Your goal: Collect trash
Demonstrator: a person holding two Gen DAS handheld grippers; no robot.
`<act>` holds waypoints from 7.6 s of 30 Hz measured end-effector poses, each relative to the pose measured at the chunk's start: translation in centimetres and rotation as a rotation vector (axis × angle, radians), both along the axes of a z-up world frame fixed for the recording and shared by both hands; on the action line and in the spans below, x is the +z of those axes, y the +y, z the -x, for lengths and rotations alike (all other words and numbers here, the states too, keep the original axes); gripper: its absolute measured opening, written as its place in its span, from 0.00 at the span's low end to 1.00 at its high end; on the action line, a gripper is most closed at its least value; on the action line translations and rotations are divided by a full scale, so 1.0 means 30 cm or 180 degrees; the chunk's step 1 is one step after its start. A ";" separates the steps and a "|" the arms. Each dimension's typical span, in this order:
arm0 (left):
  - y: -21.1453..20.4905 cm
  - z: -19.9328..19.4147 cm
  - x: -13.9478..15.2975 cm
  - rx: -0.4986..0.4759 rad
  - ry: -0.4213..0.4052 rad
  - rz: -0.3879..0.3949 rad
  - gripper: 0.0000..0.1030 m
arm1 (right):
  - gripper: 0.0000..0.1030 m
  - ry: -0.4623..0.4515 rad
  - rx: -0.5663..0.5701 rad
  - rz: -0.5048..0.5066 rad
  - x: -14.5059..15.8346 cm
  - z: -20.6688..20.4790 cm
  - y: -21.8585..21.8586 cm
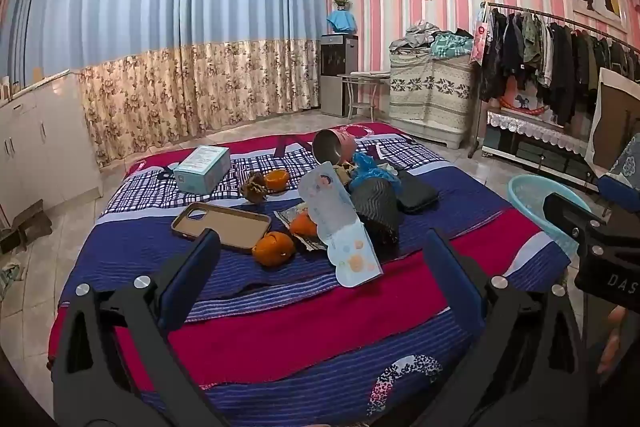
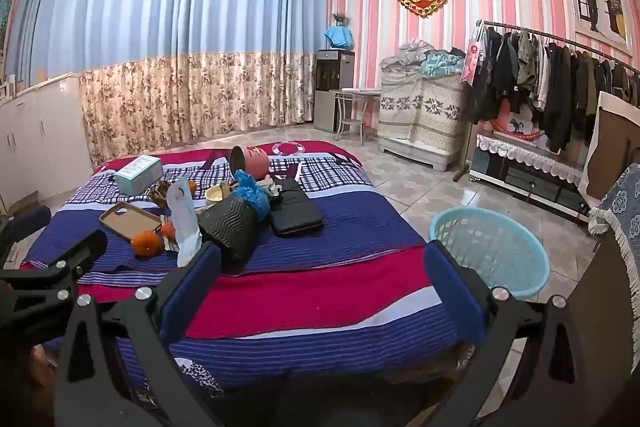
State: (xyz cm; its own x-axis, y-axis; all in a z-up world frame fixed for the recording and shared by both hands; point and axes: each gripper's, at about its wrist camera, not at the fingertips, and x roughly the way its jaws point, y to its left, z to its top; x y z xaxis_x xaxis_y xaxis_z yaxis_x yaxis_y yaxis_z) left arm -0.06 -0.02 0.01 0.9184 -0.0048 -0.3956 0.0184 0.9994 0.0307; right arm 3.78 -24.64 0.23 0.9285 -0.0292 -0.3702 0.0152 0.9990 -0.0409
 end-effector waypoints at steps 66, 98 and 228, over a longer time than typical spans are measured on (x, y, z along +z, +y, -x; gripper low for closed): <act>0.063 -0.048 -0.013 0.0093 0.0032 0.0087 0.95 | 0.96 -0.0029 -0.0056 -0.0030 0.006 -0.012 -0.038; 0.074 -0.057 -0.015 0.0088 0.0043 0.0105 0.95 | 0.96 -0.0030 -0.0057 -0.0034 0.001 -0.013 -0.040; -0.195 -0.545 0.086 -0.0526 0.0243 0.0156 0.29 | 0.09 0.0652 -0.0252 -0.0656 0.007 -0.463 -0.604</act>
State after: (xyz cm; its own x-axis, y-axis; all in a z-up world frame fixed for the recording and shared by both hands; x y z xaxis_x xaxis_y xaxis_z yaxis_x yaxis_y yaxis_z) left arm 16.29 -5.88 2.58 0.8708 -0.1743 -0.4596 0.1830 0.9828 -0.0258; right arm 17.68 -42.77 0.44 0.8317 -0.0035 -0.5552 0.1059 0.9826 0.1524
